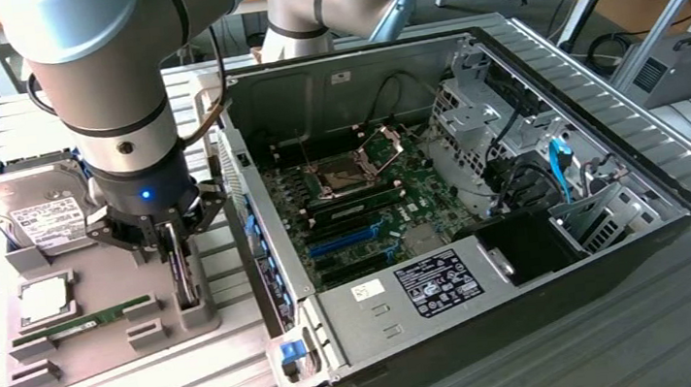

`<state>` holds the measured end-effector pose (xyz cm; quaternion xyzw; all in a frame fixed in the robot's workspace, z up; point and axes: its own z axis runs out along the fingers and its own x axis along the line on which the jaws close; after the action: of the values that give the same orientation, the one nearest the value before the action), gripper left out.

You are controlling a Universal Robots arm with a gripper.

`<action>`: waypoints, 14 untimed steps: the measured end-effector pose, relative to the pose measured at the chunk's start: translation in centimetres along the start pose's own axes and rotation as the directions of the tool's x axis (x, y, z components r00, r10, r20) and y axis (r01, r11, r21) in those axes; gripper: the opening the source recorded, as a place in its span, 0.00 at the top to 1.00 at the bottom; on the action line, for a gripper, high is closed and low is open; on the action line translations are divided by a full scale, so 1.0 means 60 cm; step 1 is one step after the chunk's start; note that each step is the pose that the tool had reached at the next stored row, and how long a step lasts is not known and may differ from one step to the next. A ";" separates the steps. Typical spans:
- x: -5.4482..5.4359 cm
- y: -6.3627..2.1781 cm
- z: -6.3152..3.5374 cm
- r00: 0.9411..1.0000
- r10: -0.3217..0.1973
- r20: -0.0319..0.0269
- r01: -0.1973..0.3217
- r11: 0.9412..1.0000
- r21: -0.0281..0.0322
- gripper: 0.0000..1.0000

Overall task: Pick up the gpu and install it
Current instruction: 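Pick up the gpu and move the gpu toward the slot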

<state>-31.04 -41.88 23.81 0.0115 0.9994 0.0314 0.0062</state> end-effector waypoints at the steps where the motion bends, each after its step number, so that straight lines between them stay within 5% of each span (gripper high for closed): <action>1: 0.000 0.000 0.000 1.000 -0.001 0.000 0.001 1.000 0.000 0.73; 9: 0.000 0.000 0.000 1.000 -0.020 -0.001 0.020 1.000 0.000 0.73; 14: 0.000 0.001 -0.022 1.000 -0.020 -0.001 0.020 1.000 0.000 0.73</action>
<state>-31.04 -41.88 25.11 0.0013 0.9995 0.0315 0.0059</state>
